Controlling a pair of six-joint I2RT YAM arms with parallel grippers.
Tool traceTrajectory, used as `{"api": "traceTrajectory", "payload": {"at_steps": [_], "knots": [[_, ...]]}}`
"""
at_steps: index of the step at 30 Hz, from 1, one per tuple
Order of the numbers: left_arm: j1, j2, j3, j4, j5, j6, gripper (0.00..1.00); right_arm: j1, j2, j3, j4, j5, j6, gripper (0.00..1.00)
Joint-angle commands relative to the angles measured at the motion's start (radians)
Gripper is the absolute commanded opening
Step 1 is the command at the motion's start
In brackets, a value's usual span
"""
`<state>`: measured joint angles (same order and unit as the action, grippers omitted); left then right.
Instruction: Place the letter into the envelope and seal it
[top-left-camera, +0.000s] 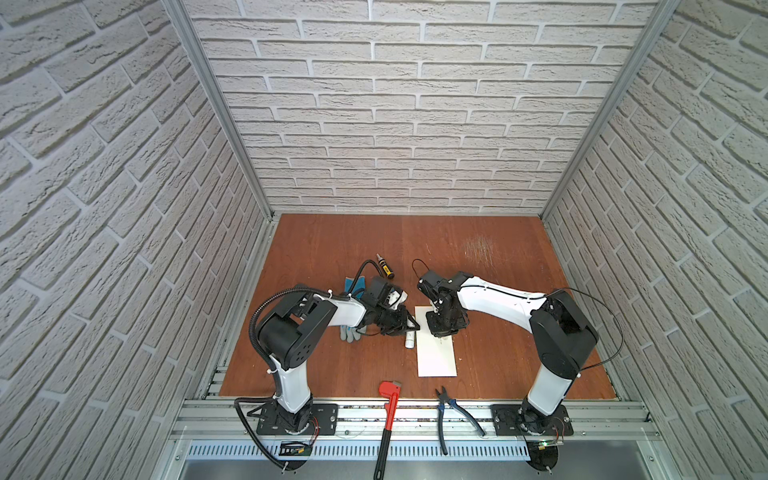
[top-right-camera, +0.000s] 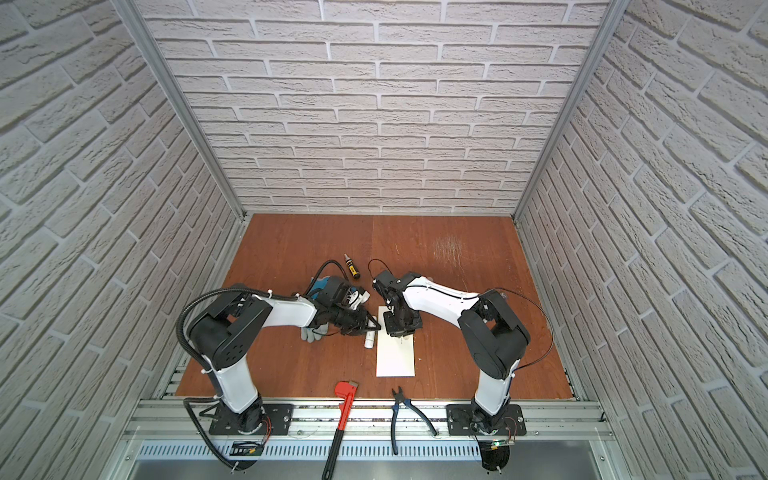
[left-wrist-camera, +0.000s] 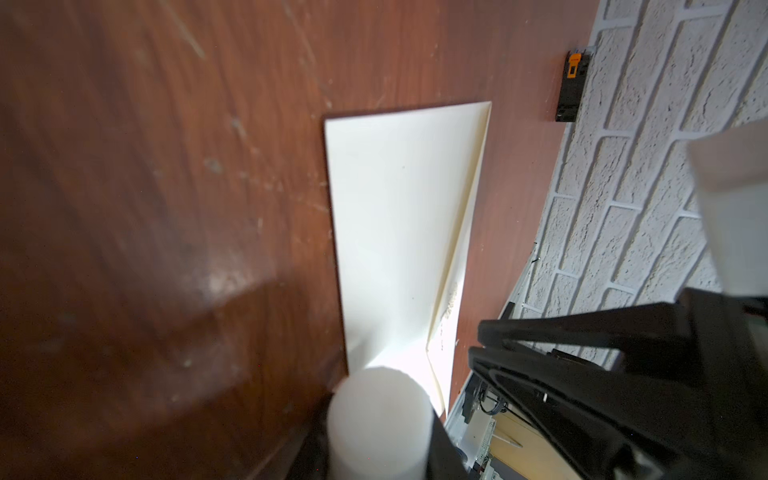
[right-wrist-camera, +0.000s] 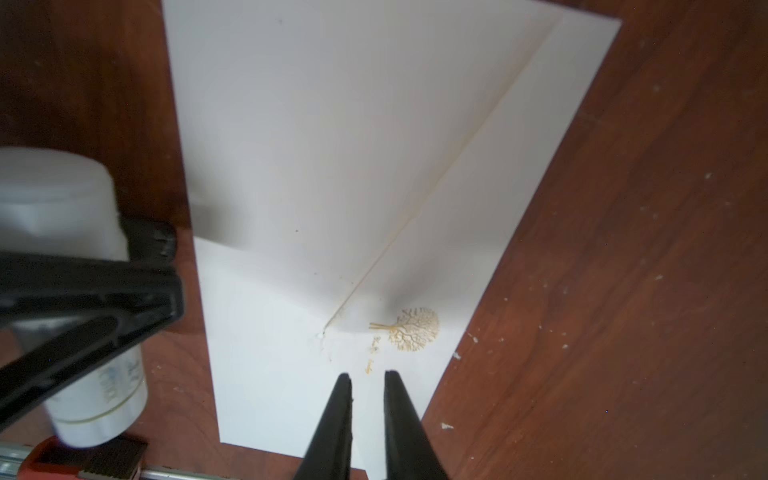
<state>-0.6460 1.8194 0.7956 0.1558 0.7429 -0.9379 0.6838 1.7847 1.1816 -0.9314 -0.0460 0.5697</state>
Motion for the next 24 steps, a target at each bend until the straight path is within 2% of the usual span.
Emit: {"api": "traceTrajectory", "payload": {"at_steps": [1, 12, 24], "knots": [[0.004, -0.015, -0.015, -0.039, -0.030, 0.016, 0.00, 0.005, 0.010, -0.016, 0.002, -0.006, 0.010, 0.09], [0.006, -0.019, -0.015, -0.044, -0.027, 0.019, 0.00, 0.007, 0.098, -0.052, 0.067, -0.029, 0.016, 0.09], [0.008, -0.021, -0.019, -0.042, -0.024, 0.022, 0.00, 0.039, 0.142, -0.071, 0.095, -0.053, 0.025, 0.19]]}}
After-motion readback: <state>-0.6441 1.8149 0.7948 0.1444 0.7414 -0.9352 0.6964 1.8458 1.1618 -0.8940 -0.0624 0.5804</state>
